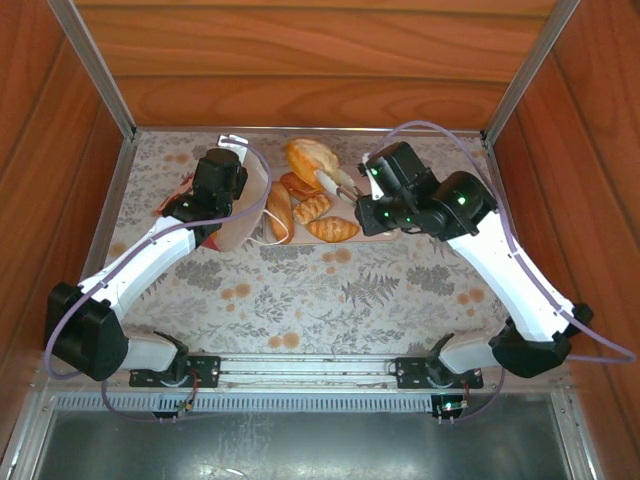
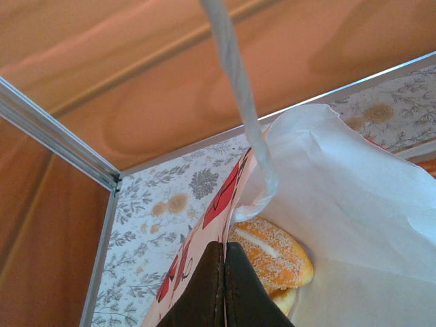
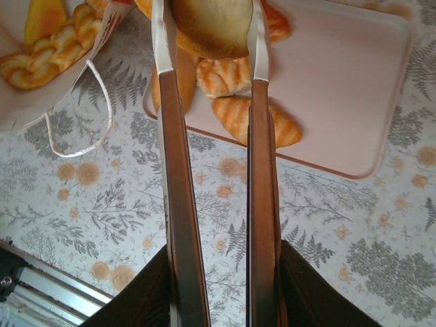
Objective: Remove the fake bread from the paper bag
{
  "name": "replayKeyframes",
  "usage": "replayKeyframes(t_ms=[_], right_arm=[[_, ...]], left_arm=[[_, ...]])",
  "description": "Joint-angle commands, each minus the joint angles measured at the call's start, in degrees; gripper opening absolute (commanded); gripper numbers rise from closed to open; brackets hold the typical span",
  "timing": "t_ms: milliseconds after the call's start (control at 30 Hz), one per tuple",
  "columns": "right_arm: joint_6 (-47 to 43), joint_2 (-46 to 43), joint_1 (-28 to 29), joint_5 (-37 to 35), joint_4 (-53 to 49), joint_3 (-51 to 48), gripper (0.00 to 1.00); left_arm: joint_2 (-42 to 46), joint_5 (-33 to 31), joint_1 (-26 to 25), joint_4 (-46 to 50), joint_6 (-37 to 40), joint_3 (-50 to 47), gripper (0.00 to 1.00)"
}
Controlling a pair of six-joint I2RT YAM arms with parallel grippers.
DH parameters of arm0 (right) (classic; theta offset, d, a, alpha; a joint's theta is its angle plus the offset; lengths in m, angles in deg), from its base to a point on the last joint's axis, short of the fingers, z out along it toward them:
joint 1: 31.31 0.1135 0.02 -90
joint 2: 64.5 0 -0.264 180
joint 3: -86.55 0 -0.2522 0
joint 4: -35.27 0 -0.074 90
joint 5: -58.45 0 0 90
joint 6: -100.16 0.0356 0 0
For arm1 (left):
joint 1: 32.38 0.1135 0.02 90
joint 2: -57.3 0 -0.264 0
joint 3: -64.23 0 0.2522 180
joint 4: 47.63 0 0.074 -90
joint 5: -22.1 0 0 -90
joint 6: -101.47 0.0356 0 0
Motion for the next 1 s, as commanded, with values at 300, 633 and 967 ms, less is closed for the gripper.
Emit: replayKeyframes(t_ms=[300,633,967], right_arm=[[4.89,0.48,-10.66,-2.86,5.08,-11.75,0.08],[10.55,8.21,-12.5,-2.98,8.51,-14.11,0.1],[13.23,16.33,-12.47,-4.47,11.53,-10.11,0.14]], left_arm=[[1.67,-0.03,0.03,0.0,-0.03,0.54,0.0],[1.76,0.63,0.03,-0.38,-0.4,0.34,0.0],[1.76,0.86,0.04,-0.77,0.13,-0.14,0.0]])
